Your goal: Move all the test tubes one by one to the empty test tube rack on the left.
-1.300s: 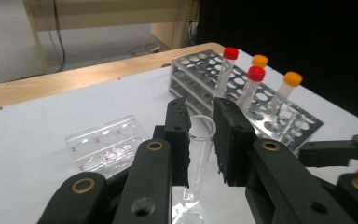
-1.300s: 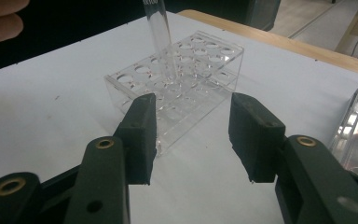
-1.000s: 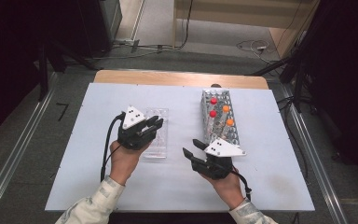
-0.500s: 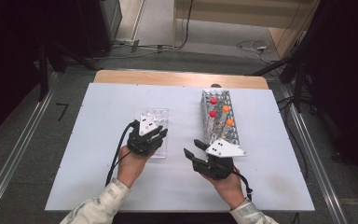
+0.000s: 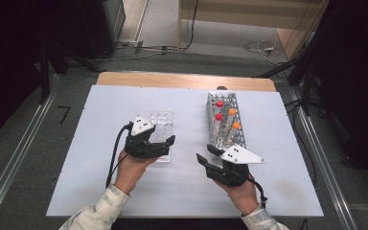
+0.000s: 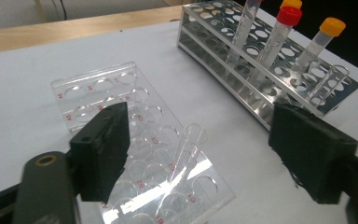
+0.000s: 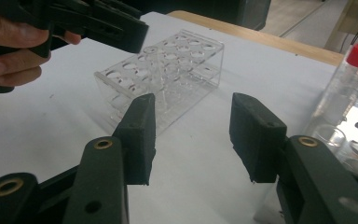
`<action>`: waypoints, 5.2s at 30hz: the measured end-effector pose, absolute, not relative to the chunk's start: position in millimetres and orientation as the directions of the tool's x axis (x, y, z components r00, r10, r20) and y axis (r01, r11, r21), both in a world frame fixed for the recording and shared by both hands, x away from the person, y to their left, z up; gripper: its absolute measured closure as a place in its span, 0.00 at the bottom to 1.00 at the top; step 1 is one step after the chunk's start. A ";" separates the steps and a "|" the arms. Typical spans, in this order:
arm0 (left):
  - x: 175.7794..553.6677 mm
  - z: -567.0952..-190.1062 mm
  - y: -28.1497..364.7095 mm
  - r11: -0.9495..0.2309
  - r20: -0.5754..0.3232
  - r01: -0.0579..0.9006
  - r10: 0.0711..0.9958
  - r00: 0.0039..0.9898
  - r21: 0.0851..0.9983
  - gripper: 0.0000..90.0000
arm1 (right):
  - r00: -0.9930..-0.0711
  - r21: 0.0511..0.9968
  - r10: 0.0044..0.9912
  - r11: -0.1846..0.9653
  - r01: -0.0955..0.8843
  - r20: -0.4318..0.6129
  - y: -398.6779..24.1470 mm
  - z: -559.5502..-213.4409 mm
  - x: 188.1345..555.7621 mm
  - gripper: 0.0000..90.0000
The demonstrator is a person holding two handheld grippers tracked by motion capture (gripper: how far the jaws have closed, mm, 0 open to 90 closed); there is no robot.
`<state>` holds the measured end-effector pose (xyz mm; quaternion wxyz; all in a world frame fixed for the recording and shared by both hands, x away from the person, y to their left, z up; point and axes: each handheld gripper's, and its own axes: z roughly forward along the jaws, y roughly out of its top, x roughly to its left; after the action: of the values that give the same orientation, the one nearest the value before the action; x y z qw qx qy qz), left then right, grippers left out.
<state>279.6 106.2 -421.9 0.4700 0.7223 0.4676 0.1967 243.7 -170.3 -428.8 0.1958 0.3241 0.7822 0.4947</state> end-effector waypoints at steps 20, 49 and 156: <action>278.5 -426.1 106.6 -0.141 -0.148 0.487 0.848 0.508 0.862 0.08 | -0.608 0.875 0.794 0.291 0.387 0.004 -205.2 -447.6 256.0 0.32; 278.4 -428.1 105.0 -0.131 -0.165 0.498 0.846 0.506 0.857 0.08 | -0.531 0.888 0.847 0.258 0.381 -0.018 -199.9 -464.7 282.3 0.80; 258.1 -384.3 121.1 -0.128 -0.134 0.385 0.800 0.585 0.914 0.85 | -0.717 0.878 0.697 0.336 0.342 0.013 -135.1 -451.1 245.2 0.32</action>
<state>258.1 121.1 -384.3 0.5181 0.7240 0.4091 0.1999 245.2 -135.1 -451.1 0.1868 0.3263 0.7955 0.4752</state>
